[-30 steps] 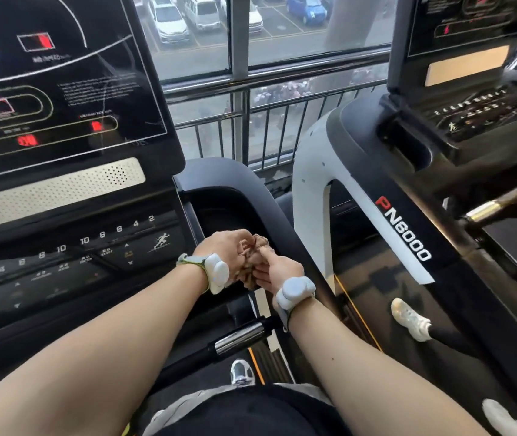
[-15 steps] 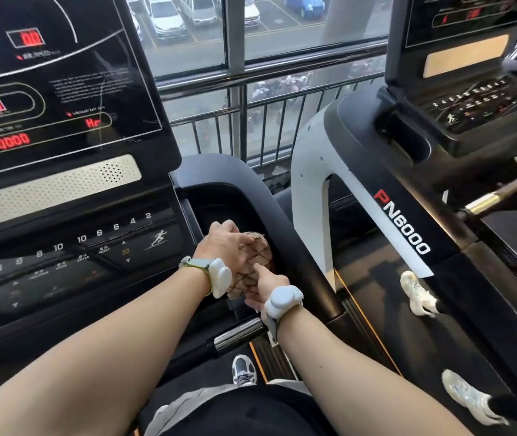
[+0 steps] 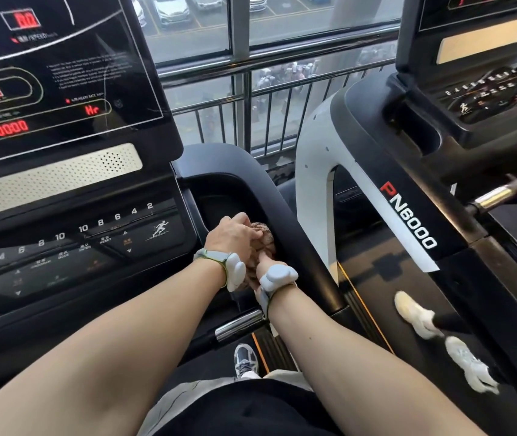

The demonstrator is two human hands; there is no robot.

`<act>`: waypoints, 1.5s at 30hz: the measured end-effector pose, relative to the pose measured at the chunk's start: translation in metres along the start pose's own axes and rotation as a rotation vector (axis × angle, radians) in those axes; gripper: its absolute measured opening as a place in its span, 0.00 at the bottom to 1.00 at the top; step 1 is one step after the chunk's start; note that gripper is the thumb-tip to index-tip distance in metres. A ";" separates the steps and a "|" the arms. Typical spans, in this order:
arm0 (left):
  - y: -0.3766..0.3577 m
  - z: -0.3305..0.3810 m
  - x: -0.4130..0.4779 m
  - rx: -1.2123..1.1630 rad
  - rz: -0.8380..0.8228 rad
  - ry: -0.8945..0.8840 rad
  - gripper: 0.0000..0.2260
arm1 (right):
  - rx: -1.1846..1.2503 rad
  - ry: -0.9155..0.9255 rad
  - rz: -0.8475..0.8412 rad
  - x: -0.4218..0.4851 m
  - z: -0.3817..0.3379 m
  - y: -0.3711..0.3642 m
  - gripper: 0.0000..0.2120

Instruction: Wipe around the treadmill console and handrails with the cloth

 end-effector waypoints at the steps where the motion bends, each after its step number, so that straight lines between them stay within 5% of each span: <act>1: -0.001 -0.002 -0.002 0.008 -0.004 0.003 0.16 | -0.022 0.006 -0.033 -0.001 -0.001 -0.003 0.23; 7: -0.003 -0.015 -0.021 0.047 0.030 0.004 0.11 | 0.058 -0.073 -0.285 -0.022 0.010 -0.021 0.12; 9: -0.004 -0.017 -0.027 0.061 0.042 0.002 0.11 | 0.085 -0.099 -0.318 -0.024 0.016 -0.021 0.18; 32: -0.012 -0.127 -0.137 0.106 -0.050 -0.009 0.13 | 0.094 -0.124 -0.296 -0.033 0.111 -0.124 0.16; 45: -0.011 -0.207 -0.197 0.113 -0.014 0.035 0.15 | 0.048 -0.137 -0.451 -0.080 0.150 -0.200 0.18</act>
Point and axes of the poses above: each hand's wrist, its own x-axis towards the middle knuckle, its own y-axis out of the back of the hand, z = x × y, the point moved 6 cm from there along x, towards the middle knuckle, and after that the axes turned 2 degrees about -y, right-handed, at the moved point
